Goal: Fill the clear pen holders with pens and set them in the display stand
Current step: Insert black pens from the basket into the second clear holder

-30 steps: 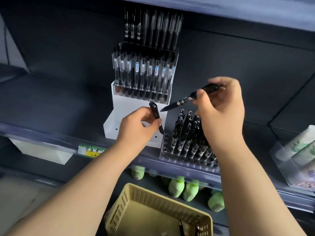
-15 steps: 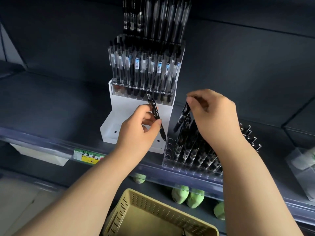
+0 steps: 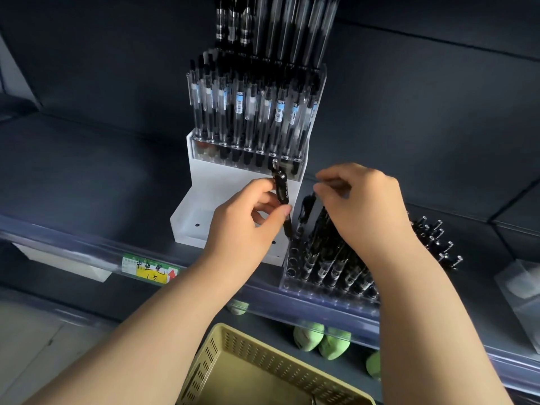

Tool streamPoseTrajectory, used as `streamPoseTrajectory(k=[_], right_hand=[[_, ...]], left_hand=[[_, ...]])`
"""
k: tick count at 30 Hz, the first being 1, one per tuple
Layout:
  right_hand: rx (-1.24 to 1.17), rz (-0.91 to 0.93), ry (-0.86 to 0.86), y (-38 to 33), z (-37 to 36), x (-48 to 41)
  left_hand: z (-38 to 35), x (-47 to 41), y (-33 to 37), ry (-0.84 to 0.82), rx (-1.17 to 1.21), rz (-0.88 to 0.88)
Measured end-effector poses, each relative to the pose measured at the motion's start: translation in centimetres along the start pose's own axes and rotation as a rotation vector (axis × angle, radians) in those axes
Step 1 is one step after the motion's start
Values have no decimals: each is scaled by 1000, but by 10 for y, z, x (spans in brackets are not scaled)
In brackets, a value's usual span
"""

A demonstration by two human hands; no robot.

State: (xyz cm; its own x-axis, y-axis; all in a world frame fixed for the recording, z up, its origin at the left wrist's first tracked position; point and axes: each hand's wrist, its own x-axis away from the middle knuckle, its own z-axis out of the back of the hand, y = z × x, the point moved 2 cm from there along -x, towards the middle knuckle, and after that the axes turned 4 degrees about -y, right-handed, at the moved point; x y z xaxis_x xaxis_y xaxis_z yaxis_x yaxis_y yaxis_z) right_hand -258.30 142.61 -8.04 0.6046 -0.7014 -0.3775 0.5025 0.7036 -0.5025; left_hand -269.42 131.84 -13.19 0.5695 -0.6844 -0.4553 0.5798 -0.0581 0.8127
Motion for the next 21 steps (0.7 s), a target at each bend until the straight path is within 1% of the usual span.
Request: streamPoseTrajectory(k=[7,12,19,21], right_hand=[[-4,17,7,0,4,1],[-25,41,59,-1,9,4],[-45,26,80,2,13,8],[-47,20,79,3,14,9]], left_hand=[[-3,-1,-1,-22,16,36],[-14,-1,-4,-130,-67,13],[-30,-1,-19,-257,-170,90],[-31,-1,-21,-261,-188,108]])
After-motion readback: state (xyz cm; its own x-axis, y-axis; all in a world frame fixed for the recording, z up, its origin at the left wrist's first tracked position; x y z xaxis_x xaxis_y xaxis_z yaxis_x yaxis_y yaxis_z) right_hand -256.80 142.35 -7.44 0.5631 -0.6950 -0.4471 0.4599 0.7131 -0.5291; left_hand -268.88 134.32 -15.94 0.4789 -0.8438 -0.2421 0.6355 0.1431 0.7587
